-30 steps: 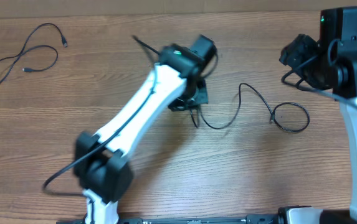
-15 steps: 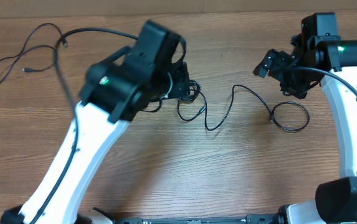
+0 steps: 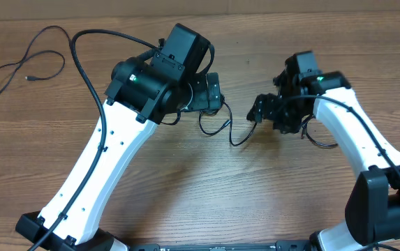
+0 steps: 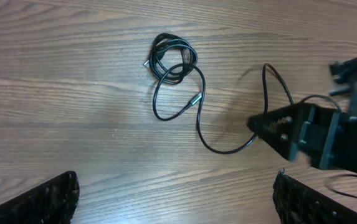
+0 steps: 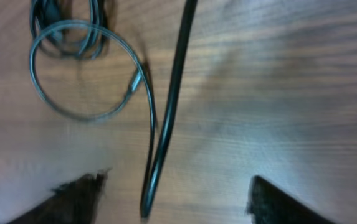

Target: Untangle cables

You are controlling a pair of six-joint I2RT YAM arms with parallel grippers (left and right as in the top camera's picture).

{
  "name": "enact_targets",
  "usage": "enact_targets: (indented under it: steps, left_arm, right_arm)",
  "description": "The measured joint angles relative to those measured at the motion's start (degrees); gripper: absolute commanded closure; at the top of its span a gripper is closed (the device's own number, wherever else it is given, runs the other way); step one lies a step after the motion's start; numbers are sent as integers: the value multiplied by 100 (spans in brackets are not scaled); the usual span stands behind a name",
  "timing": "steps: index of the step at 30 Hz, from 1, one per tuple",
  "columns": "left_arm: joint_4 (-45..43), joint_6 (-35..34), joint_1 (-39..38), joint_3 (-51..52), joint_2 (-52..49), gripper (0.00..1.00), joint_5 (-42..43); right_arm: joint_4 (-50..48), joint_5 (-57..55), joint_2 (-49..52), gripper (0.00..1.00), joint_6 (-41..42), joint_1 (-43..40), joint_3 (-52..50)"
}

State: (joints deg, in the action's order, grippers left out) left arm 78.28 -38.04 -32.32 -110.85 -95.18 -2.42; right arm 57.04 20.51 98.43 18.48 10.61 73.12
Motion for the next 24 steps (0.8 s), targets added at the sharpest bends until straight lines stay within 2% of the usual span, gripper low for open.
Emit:
enact_targets:
  steps: [2,5,6,7,16,20,24]
  left_arm:
    - [20,-181,98,0,0,1,0]
    - [144,-385,411,0,0,1,79]
    - [192,-407,525,0,-4,0,114]
    - [223,-428,616,0,-4,0,153]
    - [446,-490,798,0,-11,1,284]
    - [470,-450,1117,0,-11,0,498]
    - [468,-155,1285,0,-11,0,876]
  right_arm:
    - [-450,7,22,39,232,26,-367]
    - [-907,63,24,62,448,33,-629]
    - [-1040,146,22,76,450,31,-671]
    - [-1141,243,24,96,507,33,-691]
    - [-1460,2398,-15,96,584,33,-669]
    - [-1467,3108,-977,96,599,31,-520]
    - [-2208,3309,-2129,96,1054,33,-326]
